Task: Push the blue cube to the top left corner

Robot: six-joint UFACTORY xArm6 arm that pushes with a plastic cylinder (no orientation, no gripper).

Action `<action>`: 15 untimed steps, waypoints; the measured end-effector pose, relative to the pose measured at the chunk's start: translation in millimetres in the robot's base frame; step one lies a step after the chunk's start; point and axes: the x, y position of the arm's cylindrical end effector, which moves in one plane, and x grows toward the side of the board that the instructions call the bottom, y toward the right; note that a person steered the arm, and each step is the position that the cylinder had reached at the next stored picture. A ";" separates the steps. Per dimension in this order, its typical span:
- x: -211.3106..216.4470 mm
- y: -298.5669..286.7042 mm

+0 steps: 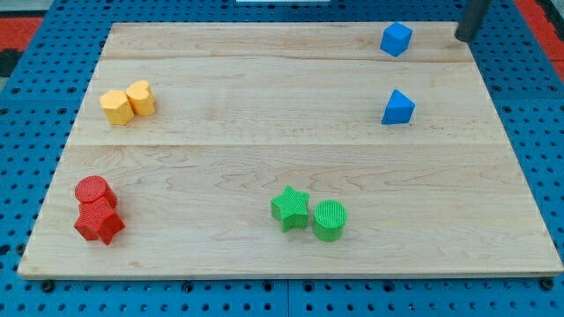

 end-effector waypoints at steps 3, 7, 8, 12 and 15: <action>19.9 -124.7; 4.1 -158.1; 7.4 -267.1; -28.1 -250.9; 63.2 -396.8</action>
